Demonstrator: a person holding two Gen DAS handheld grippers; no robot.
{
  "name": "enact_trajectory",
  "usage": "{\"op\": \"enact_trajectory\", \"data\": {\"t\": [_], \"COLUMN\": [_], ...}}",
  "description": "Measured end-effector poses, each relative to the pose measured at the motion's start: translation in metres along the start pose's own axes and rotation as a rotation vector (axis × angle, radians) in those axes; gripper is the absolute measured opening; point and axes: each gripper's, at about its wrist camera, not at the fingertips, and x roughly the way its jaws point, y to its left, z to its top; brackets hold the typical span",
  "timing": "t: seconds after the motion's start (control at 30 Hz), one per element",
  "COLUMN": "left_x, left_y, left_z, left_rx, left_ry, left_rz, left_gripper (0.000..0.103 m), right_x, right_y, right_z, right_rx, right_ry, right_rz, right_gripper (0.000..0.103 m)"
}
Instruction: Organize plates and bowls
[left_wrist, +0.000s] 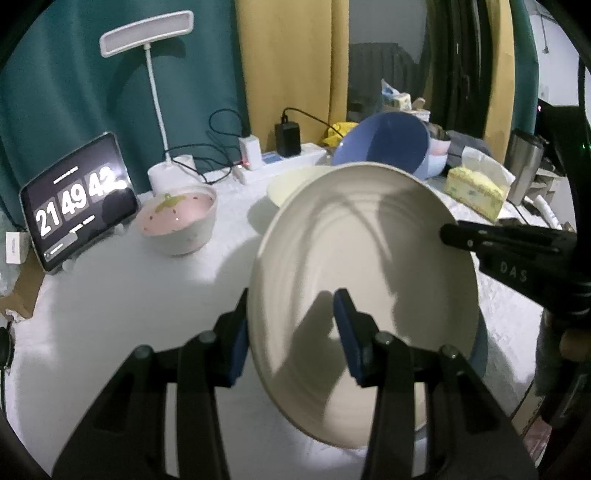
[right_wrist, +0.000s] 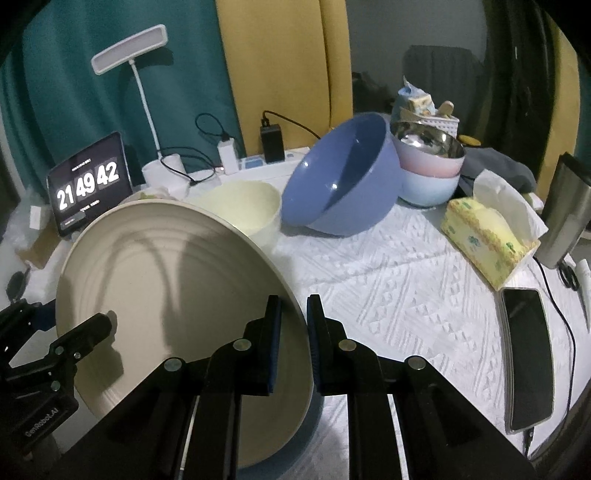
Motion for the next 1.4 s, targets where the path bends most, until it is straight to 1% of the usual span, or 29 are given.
{"op": "enact_trajectory", "data": {"t": [0.23, 0.4, 0.6, 0.83, 1.03, 1.1, 1.2, 1.27, 1.33, 1.4], "left_x": [0.013, 0.028, 0.040, 0.034, 0.026, 0.023, 0.023, 0.026, 0.030, 0.034], "left_y": [-0.002, -0.001, 0.003, 0.010, 0.020, 0.023, 0.028, 0.029, 0.029, 0.028], "left_z": [-0.001, -0.004, -0.009, -0.009, -0.010, -0.010, -0.011, -0.013, -0.017, -0.020], "left_rx": [0.005, 0.006, -0.004, -0.022, -0.059, -0.078, -0.109, -0.124, -0.138, -0.144], "left_ry": [0.022, 0.059, 0.105, 0.090, 0.084, 0.077, 0.076, 0.090, 0.109, 0.123], "left_rz": [0.015, 0.034, 0.025, 0.039, 0.046, 0.044, 0.034, 0.028, 0.018, 0.014], "left_gripper": [0.045, 0.045, 0.046, 0.048, 0.051, 0.056, 0.061, 0.063, 0.063, 0.063], "right_x": [0.010, 0.019, 0.022, 0.019, 0.014, 0.012, 0.011, 0.011, 0.012, 0.013], "right_y": [-0.005, -0.002, -0.001, -0.003, -0.006, -0.008, -0.011, -0.013, -0.015, -0.017], "right_z": [-0.004, -0.009, -0.012, -0.011, -0.013, -0.013, -0.014, -0.016, -0.019, -0.021], "right_rx": [0.010, 0.002, 0.001, 0.008, 0.020, 0.028, 0.041, 0.053, 0.065, 0.071], "right_ry": [0.021, 0.047, 0.058, 0.053, 0.048, 0.048, 0.051, 0.059, 0.066, 0.073], "right_rz": [0.000, 0.012, 0.012, 0.001, -0.001, -0.003, -0.002, 0.000, 0.008, 0.012], "right_gripper": [0.016, 0.016, 0.016, 0.016, 0.016, 0.016, 0.016, 0.019, 0.036, 0.037]}}
